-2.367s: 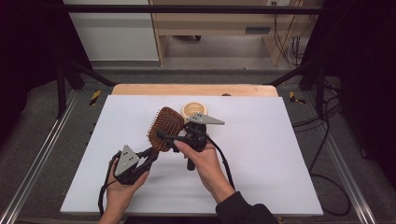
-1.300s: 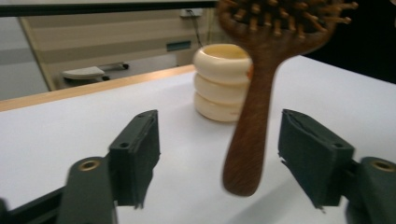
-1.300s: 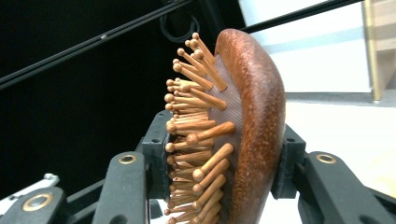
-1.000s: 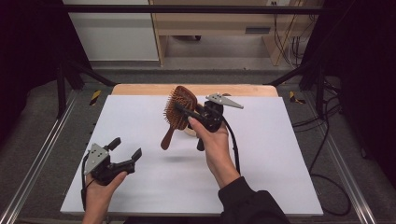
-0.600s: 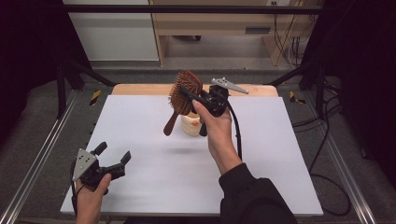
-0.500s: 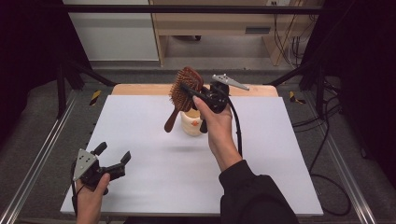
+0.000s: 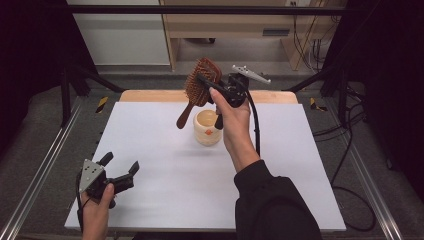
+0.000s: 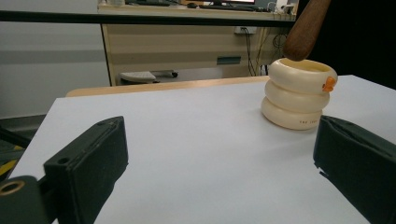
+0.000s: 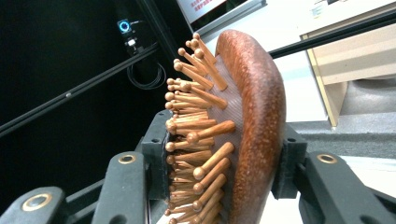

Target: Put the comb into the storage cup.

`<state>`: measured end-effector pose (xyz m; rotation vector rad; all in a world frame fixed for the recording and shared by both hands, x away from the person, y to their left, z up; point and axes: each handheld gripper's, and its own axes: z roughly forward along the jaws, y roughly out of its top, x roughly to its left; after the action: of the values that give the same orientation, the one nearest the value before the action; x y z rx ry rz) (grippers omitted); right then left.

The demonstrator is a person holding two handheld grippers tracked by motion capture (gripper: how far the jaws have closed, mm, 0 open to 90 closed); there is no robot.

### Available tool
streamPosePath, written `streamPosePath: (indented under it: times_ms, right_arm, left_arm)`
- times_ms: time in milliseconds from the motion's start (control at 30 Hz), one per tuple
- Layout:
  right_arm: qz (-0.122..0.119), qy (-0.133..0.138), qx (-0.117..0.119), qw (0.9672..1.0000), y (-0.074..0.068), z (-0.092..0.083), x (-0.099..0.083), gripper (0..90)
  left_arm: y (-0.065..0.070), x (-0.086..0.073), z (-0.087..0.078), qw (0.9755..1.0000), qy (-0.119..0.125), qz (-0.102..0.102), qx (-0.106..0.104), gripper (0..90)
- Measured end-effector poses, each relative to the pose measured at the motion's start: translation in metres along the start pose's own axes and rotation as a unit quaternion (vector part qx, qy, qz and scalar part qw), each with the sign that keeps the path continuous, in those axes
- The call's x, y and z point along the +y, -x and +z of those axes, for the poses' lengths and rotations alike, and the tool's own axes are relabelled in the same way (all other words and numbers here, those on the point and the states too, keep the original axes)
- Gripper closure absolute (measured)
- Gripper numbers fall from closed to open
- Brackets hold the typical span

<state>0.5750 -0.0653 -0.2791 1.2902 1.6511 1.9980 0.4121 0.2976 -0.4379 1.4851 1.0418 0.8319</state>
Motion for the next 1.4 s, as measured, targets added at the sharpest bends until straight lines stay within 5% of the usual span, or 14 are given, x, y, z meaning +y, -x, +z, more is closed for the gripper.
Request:
streamPosePath:
  times_ms: [633, 1400]
  right_arm:
    - [0.002, 0.017, -0.029, 0.9994, 0.017, 0.004, 0.018, 51.7]
    - [-0.003, 0.038, -0.05, 0.998, 0.03, -0.014, 0.033, 51.5]
  left_arm:
    - [-0.001, -0.001, 0.0, 1.0, 0.0, 0.0, -0.002, 3.0]
    - [-0.002, -0.001, 0.002, 1.0, 0.001, 0.002, -0.007, 2.4]
